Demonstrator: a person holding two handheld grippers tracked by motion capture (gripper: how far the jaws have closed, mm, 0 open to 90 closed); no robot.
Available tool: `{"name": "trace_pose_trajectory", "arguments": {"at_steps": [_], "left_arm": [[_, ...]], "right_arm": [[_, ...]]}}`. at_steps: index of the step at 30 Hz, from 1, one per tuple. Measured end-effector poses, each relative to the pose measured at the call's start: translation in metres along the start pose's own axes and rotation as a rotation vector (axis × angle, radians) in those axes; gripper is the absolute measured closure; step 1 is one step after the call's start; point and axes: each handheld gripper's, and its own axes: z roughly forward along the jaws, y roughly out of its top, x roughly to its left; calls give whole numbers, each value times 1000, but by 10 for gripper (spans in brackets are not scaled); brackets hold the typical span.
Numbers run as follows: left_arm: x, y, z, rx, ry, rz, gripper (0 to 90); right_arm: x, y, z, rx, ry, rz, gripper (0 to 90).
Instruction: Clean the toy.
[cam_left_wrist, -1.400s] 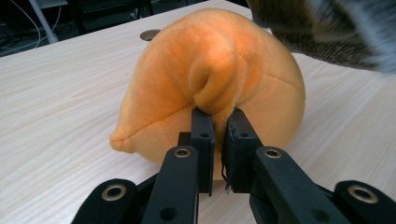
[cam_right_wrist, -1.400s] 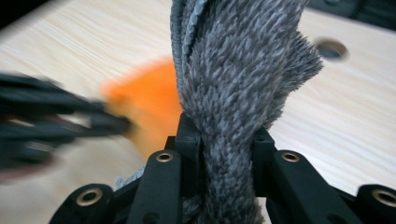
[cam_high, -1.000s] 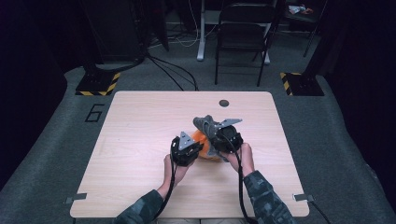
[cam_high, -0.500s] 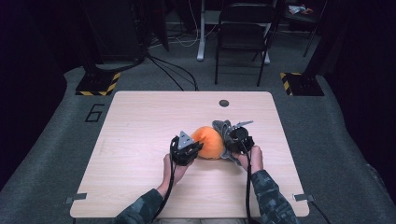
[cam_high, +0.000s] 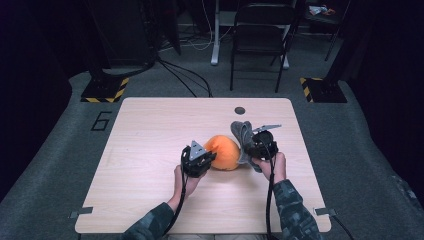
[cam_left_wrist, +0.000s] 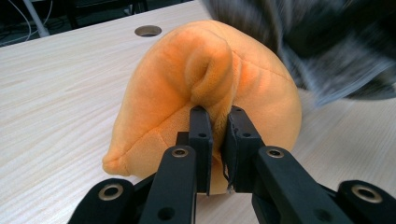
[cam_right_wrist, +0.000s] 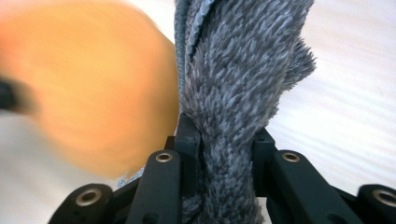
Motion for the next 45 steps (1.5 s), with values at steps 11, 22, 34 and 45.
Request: {"name": "trace_pose_trajectory", "arguments": {"at_steps": [11, 22, 34, 45], "left_arm": [[0, 2, -1, -11, -17, 25, 784], [16, 3, -2, -4, -85, 89, 363], [5, -5, 12, 37, -21, 120, 718], [-1, 1, 10, 73, 22, 69, 744]], "right_arm": [[23, 2, 11, 24, 51, -60, 727], [19, -2, 15, 17, 32, -66, 728], [10, -2, 17, 18, 73, -63, 725], [38, 17, -13, -86, 105, -100, 717]]}}
